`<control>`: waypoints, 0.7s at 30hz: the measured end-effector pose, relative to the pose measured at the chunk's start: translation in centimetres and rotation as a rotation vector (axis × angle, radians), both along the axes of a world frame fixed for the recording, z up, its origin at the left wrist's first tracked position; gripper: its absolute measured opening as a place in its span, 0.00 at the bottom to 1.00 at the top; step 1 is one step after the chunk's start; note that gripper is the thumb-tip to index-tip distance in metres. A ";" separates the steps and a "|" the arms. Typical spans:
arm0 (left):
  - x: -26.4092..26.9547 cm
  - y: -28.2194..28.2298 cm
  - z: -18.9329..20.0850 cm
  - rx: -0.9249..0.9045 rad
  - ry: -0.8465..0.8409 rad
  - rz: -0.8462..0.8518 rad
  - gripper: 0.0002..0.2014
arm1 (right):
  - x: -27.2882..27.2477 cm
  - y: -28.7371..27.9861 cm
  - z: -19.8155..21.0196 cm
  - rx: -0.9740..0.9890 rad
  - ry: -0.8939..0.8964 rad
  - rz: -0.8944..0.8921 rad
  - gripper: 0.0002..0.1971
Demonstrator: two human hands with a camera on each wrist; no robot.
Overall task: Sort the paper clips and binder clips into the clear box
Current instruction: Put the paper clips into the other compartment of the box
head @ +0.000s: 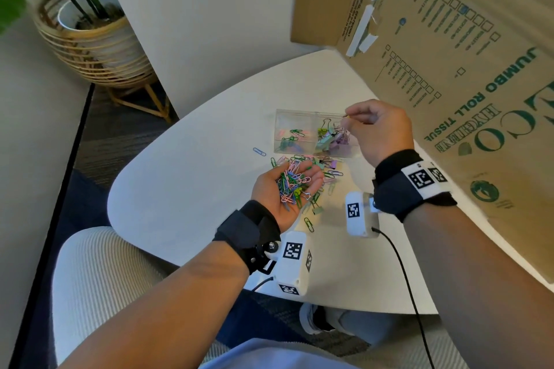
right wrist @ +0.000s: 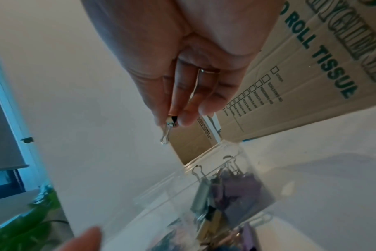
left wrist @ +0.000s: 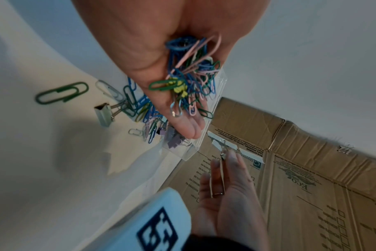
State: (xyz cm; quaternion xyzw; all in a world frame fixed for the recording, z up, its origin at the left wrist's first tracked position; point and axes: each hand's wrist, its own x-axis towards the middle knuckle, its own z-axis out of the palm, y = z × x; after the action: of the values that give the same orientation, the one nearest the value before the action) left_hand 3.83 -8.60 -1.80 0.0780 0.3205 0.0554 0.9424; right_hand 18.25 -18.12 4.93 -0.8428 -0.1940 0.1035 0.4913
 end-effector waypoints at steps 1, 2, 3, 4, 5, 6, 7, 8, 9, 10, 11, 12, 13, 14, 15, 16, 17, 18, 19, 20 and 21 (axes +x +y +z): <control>0.0 0.0 0.1 0.000 -0.001 0.001 0.22 | 0.4 0.1 0.0 -0.064 -0.030 0.001 0.07; 0.0 0.1 0.1 -0.001 -0.004 0.004 0.22 | 0.7 0.2 -0.1 -0.143 -0.057 0.013 0.07; 0.0 0.2 0.1 -0.002 -0.007 0.006 0.22 | 0.6 0.2 0.0 -0.216 -0.077 0.033 0.08; 0.0 0.3 0.1 -0.006 -0.010 0.008 0.22 | 0.4 0.3 0.0 -0.256 -0.090 0.062 0.07; 0.0 0.3 0.2 -0.011 -0.015 0.013 0.22 | -0.1 0.3 0.2 -0.267 -0.104 0.104 0.05; 0.1 0.4 0.2 -0.019 -0.018 0.022 0.22 | -0.8 0.3 0.3 -0.259 -0.120 0.160 0.03; 0.1 0.5 0.0 -0.028 -0.023 0.033 0.22 | -1.6 0.3 0.4 -0.253 -0.119 0.231 0.02; 0.2 0.5 -0.1 -0.036 -0.037 0.041 0.22 | -2.4 0.2 0.4 -0.252 -0.088 0.314 0.02; 0.2 0.5 -0.2 -0.037 -0.055 0.036 0.22 | -3.4 0.1 0.4 -0.258 -0.031 0.397 0.03; 0.2 0.5 -0.3 -0.030 -0.069 0.024 0.22 | -4.1 0.0 0.2 -0.283 0.019 0.465 0.03; 0.2 0.5 -0.4 -0.019 -0.067 0.013 0.22 | -4.6 -0.2 0.0 -0.338 0.024 0.512 0.03; 0.2 0.5 -0.4 -0.011 -0.058 0.005 0.22 | -5.0 -0.4 -0.3 -0.419 -0.011 0.535 0.03; 0.1 0.5 -0.5 -0.010 -0.059 0.002 0.22 | -5.3 -0.5 -0.6 -0.496 -0.056 0.538 0.03; 0.1 0.5 -0.4 -0.012 -0.066 0.003 0.22 | -5.6 -0.5 -0.8 -0.554 -0.089 0.528 0.05; 0.1 0.5 -0.3 -0.011 -0.072 0.007 0.21 | -5.9 -0.5 -0.9 -0.592 -0.107 0.508 0.07; 0.1 0.5 -0.3 -0.006 -0.074 0.013 0.21 | -6.3 -0.5 -0.9 -0.617 -0.128 0.483 0.07; 0.2 0.4 -0.3 0.001 -0.077 0.020 0.21 | -6.6 -0.5 -0.8 -0.631 -0.155 0.464 0.07; 0.2 0.4 -0.3 0.011 -0.077 0.024 0.21 | -6.9 -0.4 -0.8 -0.638 -0.174 0.449 0.06; 0.2 0.4 -0.4 0.021 -0.072 0.027 0.21 | -7.1 -0.4 -0.8 -0.626 -0.175 0.438 0.05; 0.2 0.4 -0.4 0.027 -0.065 0.031 0.21 | -7.3 -0.4 -0.9 -0.597 -0.156 0.423 0.03; 0.2 0.5 -0.4 0.028 -0.056 0.036 0.21 | -7.3 -0.5 -1.0 -0.554 -0.119 0.408 0.02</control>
State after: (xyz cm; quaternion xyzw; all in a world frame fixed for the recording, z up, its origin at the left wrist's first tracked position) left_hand 4.03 -8.12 -2.20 0.0839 0.2948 0.0788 0.9486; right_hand 10.98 -18.59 3.92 -0.8926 -0.3514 0.1989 0.2008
